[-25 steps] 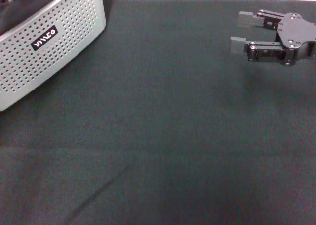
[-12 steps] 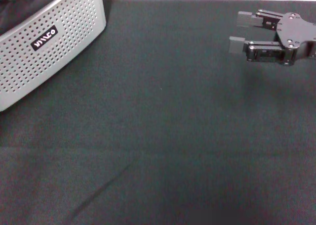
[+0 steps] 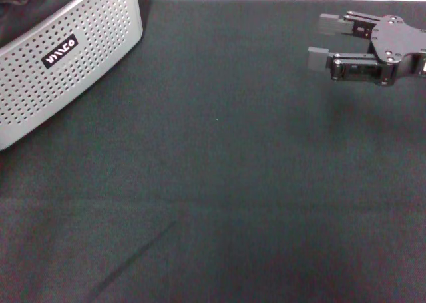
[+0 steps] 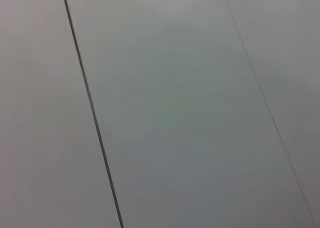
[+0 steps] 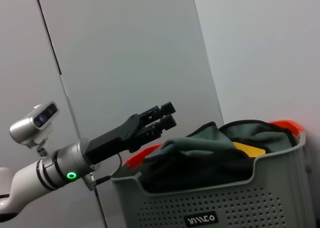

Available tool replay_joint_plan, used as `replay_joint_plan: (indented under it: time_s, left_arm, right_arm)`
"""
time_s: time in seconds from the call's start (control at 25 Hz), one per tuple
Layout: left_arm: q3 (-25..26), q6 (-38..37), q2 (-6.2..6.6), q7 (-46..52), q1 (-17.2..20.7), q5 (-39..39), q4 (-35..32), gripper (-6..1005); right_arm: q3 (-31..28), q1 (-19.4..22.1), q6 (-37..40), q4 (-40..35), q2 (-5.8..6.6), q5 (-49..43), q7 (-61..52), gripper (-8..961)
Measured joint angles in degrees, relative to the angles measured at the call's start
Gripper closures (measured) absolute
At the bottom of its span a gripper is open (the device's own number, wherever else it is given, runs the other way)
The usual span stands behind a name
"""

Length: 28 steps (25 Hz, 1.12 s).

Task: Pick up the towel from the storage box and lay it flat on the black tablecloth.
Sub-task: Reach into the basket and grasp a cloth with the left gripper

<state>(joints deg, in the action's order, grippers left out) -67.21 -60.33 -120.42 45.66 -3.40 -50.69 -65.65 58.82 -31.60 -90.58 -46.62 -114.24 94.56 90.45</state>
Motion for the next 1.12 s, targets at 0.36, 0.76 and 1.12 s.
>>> replay_joint_plan:
  time_s: [0.36,0.76,1.12]
  left_arm:
    - [-1.50,0.32,0.01,-9.91,0.03,2.21,2.45,391]
    - [-1.54,1.82,-0.06,-16.08,-0.34,2.27,5.18,406]
    - [-2.41,4.82,-0.10,-20.01,-0.32,2.27,5.39,420]
  right_arm:
    - [-0.03,-1.55,1.34,1.37,0.48,-0.01,0.14,96]
    - [-0.01,-2.58,2.46,1.60,0.78,0.00,0.16,96]
    - [-0.11,-2.74,2.94,1.73,0.78,0.00,0.16,97]
